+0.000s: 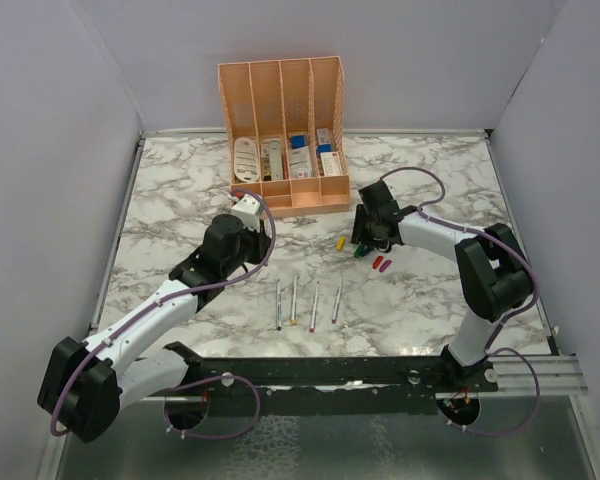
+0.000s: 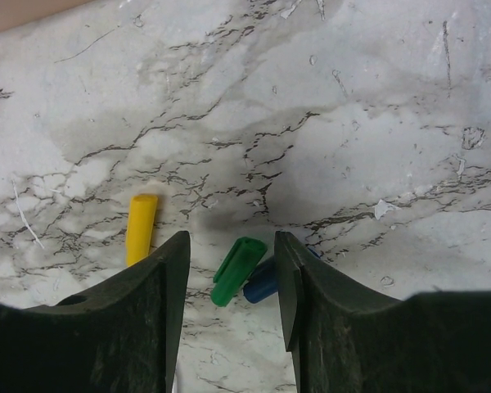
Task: Insert the pens into the pen caps
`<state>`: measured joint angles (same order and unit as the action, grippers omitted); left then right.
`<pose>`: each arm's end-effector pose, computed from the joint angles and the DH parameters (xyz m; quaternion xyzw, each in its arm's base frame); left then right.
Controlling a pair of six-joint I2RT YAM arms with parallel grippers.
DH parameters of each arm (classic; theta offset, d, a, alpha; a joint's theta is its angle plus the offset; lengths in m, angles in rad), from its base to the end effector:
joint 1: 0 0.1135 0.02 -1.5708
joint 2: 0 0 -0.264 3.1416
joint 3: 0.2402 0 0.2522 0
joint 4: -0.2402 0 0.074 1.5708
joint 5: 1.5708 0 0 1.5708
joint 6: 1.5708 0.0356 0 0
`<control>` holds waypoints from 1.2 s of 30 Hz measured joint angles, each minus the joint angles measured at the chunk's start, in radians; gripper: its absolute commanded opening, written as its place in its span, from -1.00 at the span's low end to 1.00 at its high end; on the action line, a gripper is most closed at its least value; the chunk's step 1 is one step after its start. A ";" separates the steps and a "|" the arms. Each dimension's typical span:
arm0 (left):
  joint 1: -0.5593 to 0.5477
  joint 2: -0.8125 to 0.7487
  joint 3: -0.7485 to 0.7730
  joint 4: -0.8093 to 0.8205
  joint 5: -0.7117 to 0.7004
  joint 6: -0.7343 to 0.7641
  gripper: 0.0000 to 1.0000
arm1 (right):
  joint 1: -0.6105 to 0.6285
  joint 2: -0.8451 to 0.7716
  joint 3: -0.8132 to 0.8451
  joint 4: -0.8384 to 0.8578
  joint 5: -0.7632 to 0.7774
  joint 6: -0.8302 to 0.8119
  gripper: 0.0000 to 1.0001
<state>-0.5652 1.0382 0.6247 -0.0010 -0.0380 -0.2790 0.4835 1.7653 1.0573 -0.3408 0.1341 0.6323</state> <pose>0.1989 -0.1245 0.2533 0.1091 0.8302 -0.2093 0.5049 0.3126 0.1588 0.1641 0.0889 0.9600 0.0814 0.2527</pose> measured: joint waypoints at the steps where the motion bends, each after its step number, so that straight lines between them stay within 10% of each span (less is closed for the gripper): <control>1: 0.000 0.000 0.000 -0.003 0.000 -0.001 -1.00 | 0.000 0.000 0.000 -0.001 0.000 0.000 -0.07; 36: 0.000 0.037 0.023 -0.037 0.024 -0.061 -1.00 | 0.080 0.031 0.037 -0.092 0.072 0.026 -0.27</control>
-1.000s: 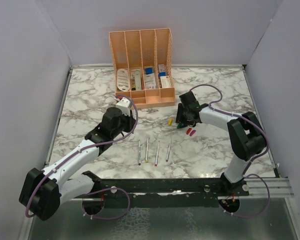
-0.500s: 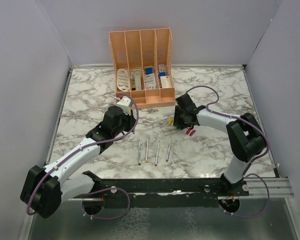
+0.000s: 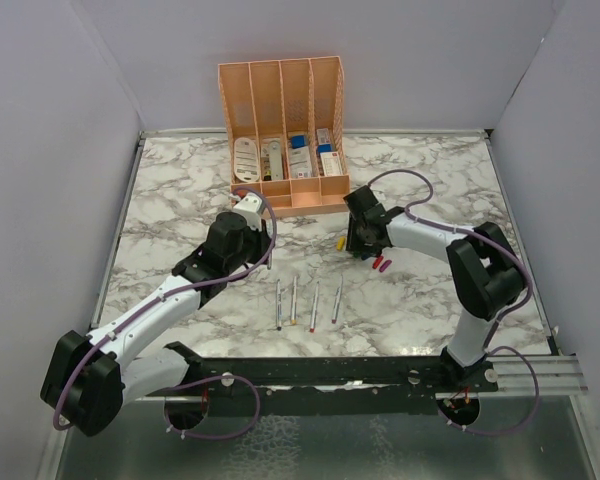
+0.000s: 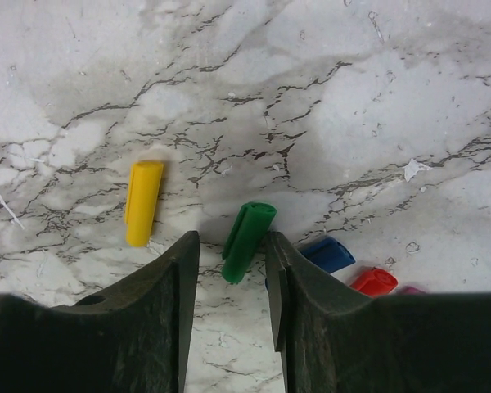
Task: Insert the pens into the pen caps
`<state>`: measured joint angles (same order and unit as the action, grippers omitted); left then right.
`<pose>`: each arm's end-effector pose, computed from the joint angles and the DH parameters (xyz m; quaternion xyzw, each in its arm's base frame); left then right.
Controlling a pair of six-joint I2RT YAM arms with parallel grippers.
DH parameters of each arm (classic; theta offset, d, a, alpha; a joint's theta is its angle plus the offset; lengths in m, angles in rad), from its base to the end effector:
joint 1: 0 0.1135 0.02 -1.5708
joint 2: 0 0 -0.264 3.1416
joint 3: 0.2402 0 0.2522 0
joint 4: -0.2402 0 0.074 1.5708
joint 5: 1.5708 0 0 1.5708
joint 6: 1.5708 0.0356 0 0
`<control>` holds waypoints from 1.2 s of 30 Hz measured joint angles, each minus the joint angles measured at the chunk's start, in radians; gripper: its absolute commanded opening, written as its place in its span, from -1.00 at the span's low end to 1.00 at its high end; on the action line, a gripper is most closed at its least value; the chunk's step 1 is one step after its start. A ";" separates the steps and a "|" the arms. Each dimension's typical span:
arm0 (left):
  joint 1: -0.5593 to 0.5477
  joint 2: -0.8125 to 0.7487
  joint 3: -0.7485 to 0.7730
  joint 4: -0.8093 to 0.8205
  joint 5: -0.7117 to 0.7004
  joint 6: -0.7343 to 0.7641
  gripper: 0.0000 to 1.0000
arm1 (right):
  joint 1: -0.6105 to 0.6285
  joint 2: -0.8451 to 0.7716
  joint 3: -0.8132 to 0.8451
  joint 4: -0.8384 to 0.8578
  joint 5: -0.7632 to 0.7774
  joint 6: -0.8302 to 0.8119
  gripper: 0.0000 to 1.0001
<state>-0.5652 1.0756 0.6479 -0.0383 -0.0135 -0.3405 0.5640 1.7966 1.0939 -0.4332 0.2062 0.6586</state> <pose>0.2031 -0.1283 0.2495 0.0919 0.8463 -0.2244 0.4743 0.3003 0.1813 0.1596 0.0681 0.9691 0.0409 0.2334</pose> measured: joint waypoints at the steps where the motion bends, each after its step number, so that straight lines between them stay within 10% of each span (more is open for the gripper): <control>1: 0.000 0.000 0.000 0.000 0.005 0.000 -1.00 | 0.000 0.003 0.004 -0.005 0.006 0.003 -0.29; 9: 0.000 -0.008 -0.001 0.014 0.035 0.003 -1.00 | 0.004 0.041 0.047 -0.031 0.044 0.014 -0.98; 36: -0.026 -0.003 -0.002 0.084 0.102 0.010 -1.00 | 0.004 -0.227 0.028 0.126 0.055 -0.124 -0.98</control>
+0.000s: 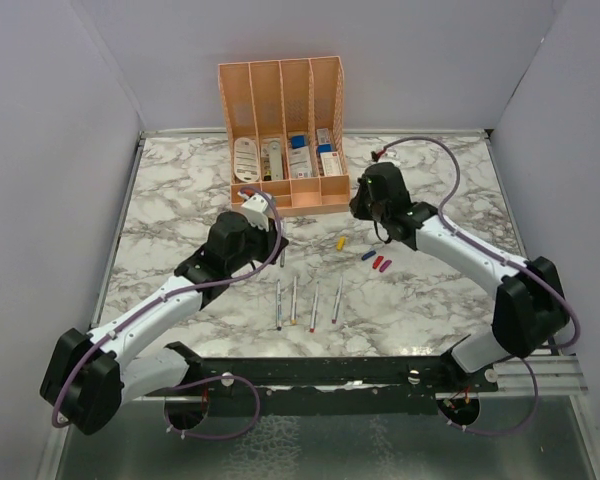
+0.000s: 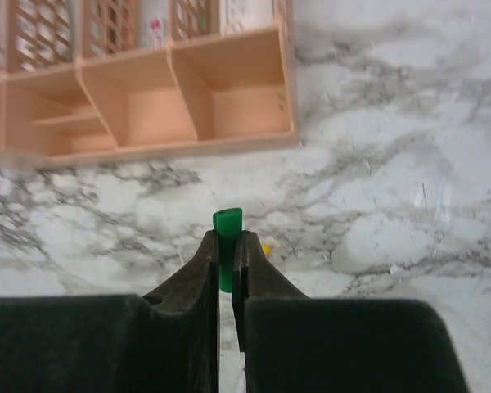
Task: Insert the pens into the pen caps
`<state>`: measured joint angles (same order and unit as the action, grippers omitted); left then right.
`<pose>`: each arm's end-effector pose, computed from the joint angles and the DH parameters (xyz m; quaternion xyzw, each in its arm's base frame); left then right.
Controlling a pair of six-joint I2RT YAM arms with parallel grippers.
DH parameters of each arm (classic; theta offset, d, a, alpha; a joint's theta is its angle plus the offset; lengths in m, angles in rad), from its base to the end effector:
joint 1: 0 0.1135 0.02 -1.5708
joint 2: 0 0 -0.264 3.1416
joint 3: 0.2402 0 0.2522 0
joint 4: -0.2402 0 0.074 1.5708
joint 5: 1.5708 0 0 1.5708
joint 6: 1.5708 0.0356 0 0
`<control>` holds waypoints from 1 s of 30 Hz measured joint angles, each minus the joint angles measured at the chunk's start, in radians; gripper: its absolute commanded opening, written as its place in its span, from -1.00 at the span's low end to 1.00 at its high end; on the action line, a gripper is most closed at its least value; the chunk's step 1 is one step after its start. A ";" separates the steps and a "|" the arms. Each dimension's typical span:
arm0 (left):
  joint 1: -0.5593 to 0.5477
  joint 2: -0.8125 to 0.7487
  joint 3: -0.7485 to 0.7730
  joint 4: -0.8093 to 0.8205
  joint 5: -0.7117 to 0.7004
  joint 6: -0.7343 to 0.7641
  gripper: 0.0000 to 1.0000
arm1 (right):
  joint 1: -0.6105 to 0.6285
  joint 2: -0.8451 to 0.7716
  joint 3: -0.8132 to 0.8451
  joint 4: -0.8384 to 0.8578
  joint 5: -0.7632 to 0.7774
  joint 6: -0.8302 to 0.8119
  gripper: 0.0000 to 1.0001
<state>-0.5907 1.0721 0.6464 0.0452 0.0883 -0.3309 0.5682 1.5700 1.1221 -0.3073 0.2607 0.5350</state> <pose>0.2003 -0.1381 0.2582 0.1317 0.8171 -0.2818 0.4854 0.2961 0.1782 0.2512 0.0364 0.9109 0.1044 0.3974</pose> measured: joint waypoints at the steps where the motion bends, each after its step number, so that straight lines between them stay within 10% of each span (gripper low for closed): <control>1: -0.002 0.004 0.000 0.012 0.013 0.002 -1.00 | 0.000 -0.037 -0.008 0.048 0.001 -0.018 -0.98; 30: -0.079 0.212 0.111 0.284 0.258 -0.129 -1.00 | 0.000 -0.332 -0.354 0.866 -0.458 -0.117 -0.98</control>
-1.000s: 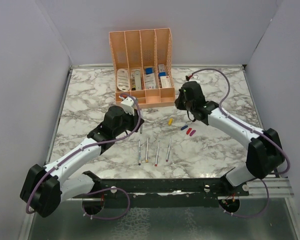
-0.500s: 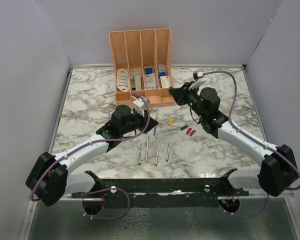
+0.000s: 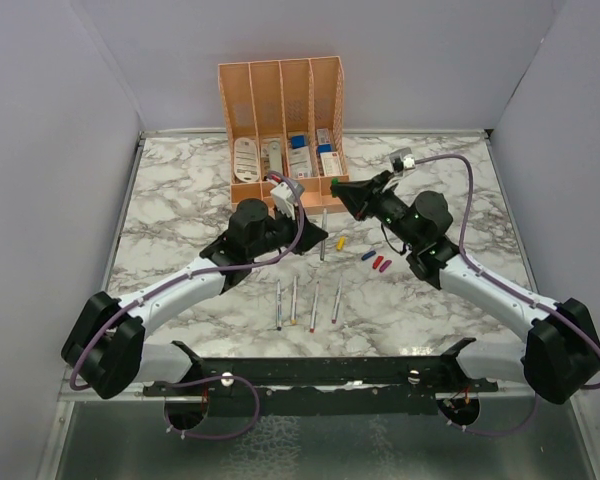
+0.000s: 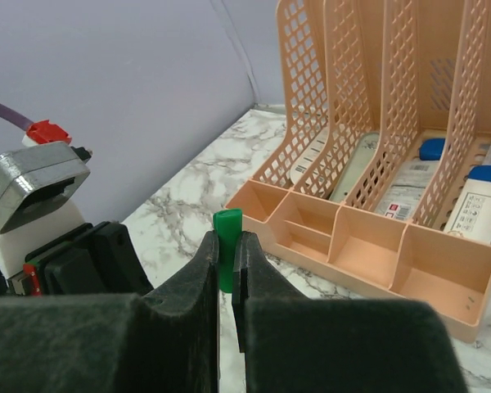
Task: Insert the pens into the pen caps
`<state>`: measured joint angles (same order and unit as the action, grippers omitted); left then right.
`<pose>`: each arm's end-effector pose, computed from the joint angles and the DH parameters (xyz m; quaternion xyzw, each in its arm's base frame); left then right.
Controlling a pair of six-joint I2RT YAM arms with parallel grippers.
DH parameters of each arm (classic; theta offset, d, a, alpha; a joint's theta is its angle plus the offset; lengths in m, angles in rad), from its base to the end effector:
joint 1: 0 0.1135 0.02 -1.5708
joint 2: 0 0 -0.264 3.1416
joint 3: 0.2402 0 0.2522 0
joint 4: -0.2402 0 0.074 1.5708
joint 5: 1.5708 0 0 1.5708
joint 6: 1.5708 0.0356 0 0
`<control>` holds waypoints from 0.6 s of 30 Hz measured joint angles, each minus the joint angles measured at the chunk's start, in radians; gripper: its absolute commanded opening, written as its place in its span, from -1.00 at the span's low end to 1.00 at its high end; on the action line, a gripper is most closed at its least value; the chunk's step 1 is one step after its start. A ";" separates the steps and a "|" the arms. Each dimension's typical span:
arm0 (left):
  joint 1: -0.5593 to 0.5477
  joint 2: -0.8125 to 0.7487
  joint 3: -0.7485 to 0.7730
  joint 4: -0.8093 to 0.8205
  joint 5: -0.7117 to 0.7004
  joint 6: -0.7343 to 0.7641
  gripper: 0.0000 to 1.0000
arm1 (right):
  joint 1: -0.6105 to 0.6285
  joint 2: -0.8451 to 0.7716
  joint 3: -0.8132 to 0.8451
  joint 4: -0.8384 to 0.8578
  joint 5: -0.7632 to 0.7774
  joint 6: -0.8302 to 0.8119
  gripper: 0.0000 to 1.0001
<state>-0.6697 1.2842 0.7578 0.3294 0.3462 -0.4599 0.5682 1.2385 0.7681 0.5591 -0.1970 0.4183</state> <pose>0.2220 -0.1912 0.2745 0.1884 0.7460 -0.4468 0.4564 0.2389 0.1608 0.3152 -0.1226 0.6645 0.4061 0.6152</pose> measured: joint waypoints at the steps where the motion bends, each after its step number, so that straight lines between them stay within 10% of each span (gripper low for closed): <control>1: 0.000 0.004 0.005 0.003 0.004 -0.003 -1.00 | 0.000 -0.001 -0.003 0.009 -0.004 0.004 -0.98; 18: 0.000 0.010 0.020 0.022 0.010 -0.029 -1.00 | 0.002 0.009 -0.019 0.077 -0.060 0.083 -0.98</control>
<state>-0.6701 1.2945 0.7780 0.3515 0.3561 -0.4889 0.5697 1.2472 0.7486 0.6361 -0.2573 0.5011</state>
